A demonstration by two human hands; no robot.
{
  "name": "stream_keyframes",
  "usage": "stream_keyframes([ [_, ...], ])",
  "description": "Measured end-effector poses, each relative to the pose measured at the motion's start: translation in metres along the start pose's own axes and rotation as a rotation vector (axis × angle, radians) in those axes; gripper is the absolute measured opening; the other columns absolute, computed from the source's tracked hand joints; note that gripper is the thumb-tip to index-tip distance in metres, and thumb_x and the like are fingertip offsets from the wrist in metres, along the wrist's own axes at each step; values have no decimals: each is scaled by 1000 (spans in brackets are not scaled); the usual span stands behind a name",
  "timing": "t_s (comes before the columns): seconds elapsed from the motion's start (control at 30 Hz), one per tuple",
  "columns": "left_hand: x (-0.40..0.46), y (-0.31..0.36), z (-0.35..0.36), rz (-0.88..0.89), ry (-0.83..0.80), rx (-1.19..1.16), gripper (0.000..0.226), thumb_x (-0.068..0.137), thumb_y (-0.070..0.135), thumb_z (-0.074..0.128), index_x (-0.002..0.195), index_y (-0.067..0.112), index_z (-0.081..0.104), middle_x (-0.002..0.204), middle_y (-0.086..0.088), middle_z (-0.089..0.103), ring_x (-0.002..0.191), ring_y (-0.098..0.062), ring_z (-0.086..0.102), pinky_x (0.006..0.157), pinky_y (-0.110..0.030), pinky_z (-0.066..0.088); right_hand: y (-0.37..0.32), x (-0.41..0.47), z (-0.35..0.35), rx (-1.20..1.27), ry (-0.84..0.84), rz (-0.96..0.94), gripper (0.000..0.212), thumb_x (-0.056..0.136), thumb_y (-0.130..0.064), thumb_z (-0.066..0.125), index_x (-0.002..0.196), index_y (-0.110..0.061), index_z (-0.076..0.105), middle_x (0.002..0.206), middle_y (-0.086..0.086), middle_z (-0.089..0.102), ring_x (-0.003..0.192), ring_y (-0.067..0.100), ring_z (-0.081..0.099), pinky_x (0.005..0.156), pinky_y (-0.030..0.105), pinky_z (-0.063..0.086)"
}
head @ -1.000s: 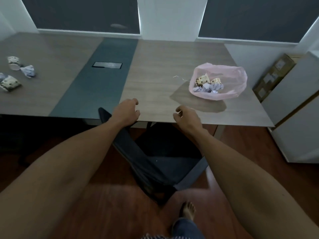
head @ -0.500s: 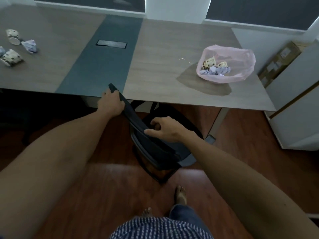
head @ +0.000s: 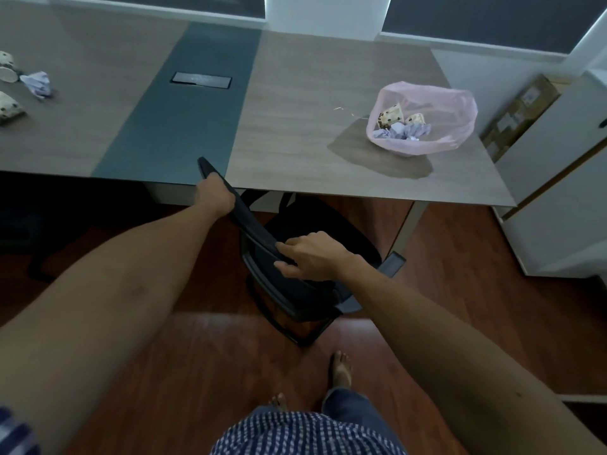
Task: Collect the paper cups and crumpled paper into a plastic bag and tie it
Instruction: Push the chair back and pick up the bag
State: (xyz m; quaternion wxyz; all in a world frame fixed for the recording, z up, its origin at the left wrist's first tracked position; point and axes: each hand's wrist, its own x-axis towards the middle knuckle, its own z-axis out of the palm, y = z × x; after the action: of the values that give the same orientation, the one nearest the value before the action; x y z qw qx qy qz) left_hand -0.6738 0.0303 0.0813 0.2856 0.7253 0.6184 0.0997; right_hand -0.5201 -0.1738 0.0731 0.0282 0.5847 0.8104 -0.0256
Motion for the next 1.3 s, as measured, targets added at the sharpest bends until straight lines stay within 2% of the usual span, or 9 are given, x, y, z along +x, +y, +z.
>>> stream_keyframes([
  [0.17,0,17,12,-134,-30,-179,31,96,6,59,124,-6,54,127,-25,56,109,-40,60,87,-49,59,30,-29,7,-58,29,-25,57,105,-53,29,140,-12,49,107,5,67,81,29,68,54,33,46],
  [0.27,-17,39,23,-175,-71,-286,27,97,8,57,121,-3,52,119,-19,55,103,-37,61,57,-39,58,60,-64,6,-112,10,28,59,106,-55,21,145,-17,44,122,4,66,94,29,69,59,38,55],
  [0.33,-24,53,33,-160,-133,-317,35,93,5,60,126,-5,54,121,-22,59,100,-37,64,38,-31,52,80,-88,0,-126,-23,102,54,107,-54,22,141,-21,46,120,2,66,93,30,68,57,35,50],
  [0.4,-30,69,45,-160,-212,-378,38,90,0,63,128,-6,55,122,-26,60,100,-37,64,33,-27,49,99,-110,-8,-122,-60,198,44,107,-51,26,129,-22,51,110,2,64,87,30,66,56,33,41],
  [0.5,-43,94,62,-176,-272,-460,27,91,-1,65,117,-4,58,119,-25,59,100,-37,64,38,-30,53,124,-136,-12,-113,-74,356,35,107,-48,32,116,-20,54,106,3,59,94,29,62,62,35,41],
  [0.7,-51,138,93,-172,-258,-409,17,88,12,74,95,-2,66,100,-19,69,79,-33,72,56,-38,63,169,-166,-10,-193,-99,594,31,107,-40,39,123,-19,56,122,6,55,120,29,47,83,46,41],
  [0.97,-52,188,132,-203,-230,-525,29,87,14,79,105,-5,66,100,-16,64,65,-23,69,60,-36,64,227,-179,-3,-35,-39,812,28,106,-28,46,118,-3,54,121,17,61,118,37,54,77,47,48],
  [1.1,-45,201,145,-195,-227,-579,32,87,17,80,105,-4,63,100,-13,61,63,-21,68,69,-38,65,253,-179,-1,-5,-37,821,29,107,-26,43,118,-1,53,119,19,58,117,36,52,79,48,48],
  [1.3,-37,212,152,-218,-246,-616,45,82,19,86,113,-6,63,111,-15,58,72,-24,66,66,-37,65,280,-183,-1,33,-55,773,29,107,-26,44,117,0,52,119,20,57,117,37,51,80,47,45],
])
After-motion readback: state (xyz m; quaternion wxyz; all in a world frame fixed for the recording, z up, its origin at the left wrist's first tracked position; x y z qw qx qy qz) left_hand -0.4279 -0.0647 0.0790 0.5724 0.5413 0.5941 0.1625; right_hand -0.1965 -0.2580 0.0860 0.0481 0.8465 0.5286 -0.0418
